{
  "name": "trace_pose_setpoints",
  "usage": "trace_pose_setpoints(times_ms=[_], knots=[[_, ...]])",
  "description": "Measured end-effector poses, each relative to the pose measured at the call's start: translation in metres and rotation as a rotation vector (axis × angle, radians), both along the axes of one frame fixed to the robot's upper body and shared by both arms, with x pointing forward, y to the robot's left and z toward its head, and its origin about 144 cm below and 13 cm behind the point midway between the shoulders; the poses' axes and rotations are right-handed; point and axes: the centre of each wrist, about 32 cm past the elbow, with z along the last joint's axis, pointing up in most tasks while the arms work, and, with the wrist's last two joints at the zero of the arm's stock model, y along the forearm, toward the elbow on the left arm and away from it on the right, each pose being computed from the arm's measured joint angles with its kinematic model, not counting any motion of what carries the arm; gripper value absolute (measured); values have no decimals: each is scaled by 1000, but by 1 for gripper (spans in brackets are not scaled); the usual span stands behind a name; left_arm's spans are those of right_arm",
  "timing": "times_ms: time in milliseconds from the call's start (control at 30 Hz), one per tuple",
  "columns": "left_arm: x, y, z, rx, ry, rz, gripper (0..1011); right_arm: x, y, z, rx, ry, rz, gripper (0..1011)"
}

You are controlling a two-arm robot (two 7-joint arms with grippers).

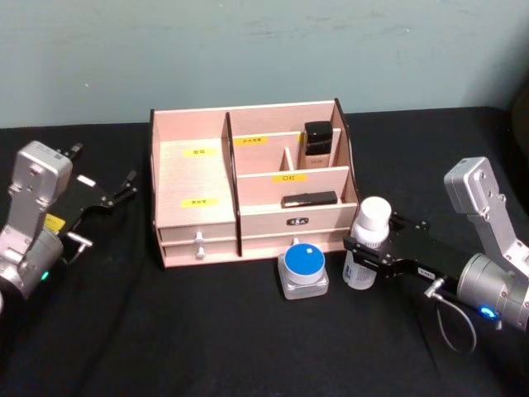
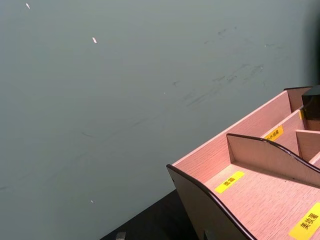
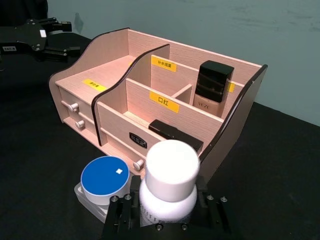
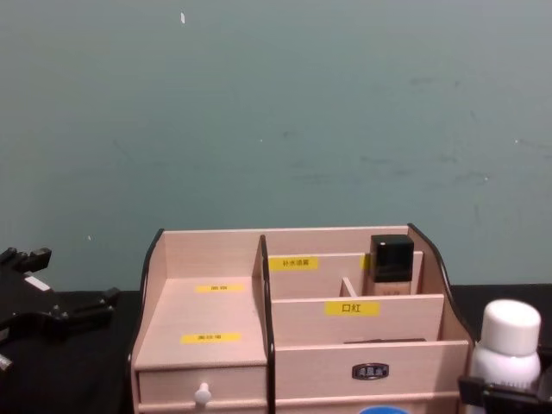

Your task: Pick up the facial cleanser and watermelon frost from the table and place them into the tiered storage box.

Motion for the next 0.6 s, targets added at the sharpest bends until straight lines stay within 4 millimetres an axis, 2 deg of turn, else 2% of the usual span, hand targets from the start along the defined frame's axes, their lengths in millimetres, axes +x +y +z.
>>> trace_pose_setpoints(times_ms=[33, 67, 133, 600], knots=[[0, 0, 0, 0, 0, 0, 1009, 0, 0, 0, 0, 0, 0, 689], [0, 0, 0, 0, 0, 0, 1010, 0, 0, 0, 0, 0, -1, 628], [0, 0, 0, 0, 0, 0, 1010, 0, 0, 0, -1, 1, -1, 602], [0, 0, 0, 0, 0, 0, 1010, 0, 0, 0, 0, 1, -1, 602]])
